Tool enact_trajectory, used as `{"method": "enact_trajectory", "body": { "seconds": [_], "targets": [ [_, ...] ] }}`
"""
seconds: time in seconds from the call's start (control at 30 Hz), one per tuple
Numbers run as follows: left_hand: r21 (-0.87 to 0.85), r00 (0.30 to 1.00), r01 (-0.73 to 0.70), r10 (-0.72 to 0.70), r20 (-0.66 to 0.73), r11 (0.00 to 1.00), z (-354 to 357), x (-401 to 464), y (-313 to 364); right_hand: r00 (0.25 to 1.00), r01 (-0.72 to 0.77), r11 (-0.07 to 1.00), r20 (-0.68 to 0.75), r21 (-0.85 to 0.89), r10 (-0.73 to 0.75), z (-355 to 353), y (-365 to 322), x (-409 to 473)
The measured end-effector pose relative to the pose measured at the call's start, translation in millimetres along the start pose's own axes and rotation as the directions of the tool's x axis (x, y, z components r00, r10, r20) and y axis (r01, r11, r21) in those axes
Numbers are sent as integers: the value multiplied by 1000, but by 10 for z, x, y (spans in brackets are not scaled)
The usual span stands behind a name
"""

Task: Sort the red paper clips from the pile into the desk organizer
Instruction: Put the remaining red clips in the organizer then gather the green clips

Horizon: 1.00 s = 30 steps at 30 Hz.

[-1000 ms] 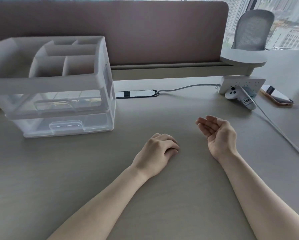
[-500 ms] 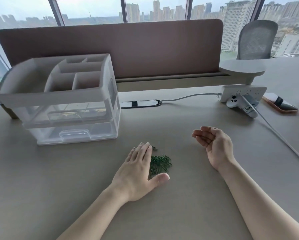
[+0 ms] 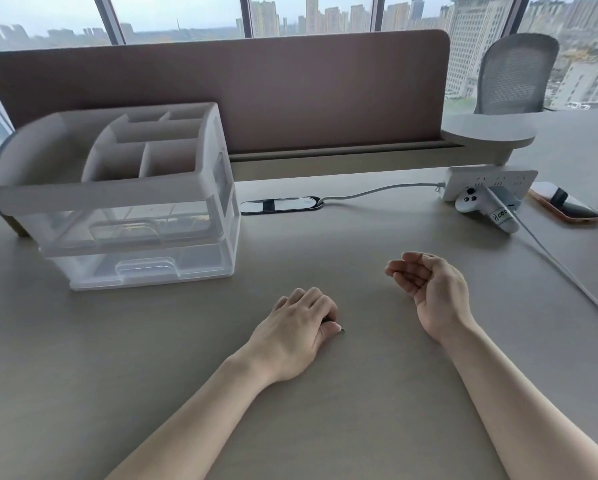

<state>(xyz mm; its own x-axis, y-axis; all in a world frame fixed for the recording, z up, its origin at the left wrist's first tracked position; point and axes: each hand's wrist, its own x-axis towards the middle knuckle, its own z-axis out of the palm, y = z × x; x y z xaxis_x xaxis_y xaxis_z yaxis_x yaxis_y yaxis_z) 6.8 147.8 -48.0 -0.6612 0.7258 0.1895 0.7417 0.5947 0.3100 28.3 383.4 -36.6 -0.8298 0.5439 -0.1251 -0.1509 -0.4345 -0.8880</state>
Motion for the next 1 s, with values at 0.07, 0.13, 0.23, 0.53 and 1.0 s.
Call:
{"method": "enact_trajectory", "body": {
  "seconds": [0.07,0.13,0.23,0.53,1.0],
  "targets": [
    [-15,1000,-8,7,-20,1000,11,4,-13,1000,9,1000,6,-10,-9,-3,1,-25],
    [-16,999,-18,17,-30,1000,27,9,-27,999,31,999,12,-38,-30,8,2,-61],
    [-28,999,-27,26,-35,999,32,24,-33,997,70,993,28,-100,-68,38,14,-150],
    [-292,969,61,-127,-213,955,-46,7,-48,990,126,968,81,-215,-111,109,78,-316],
    [-933,665,-177,-737,120,-312,-273,19,-281,971,234,763,187,-602,-151,278,216,-530]
  ]
}}
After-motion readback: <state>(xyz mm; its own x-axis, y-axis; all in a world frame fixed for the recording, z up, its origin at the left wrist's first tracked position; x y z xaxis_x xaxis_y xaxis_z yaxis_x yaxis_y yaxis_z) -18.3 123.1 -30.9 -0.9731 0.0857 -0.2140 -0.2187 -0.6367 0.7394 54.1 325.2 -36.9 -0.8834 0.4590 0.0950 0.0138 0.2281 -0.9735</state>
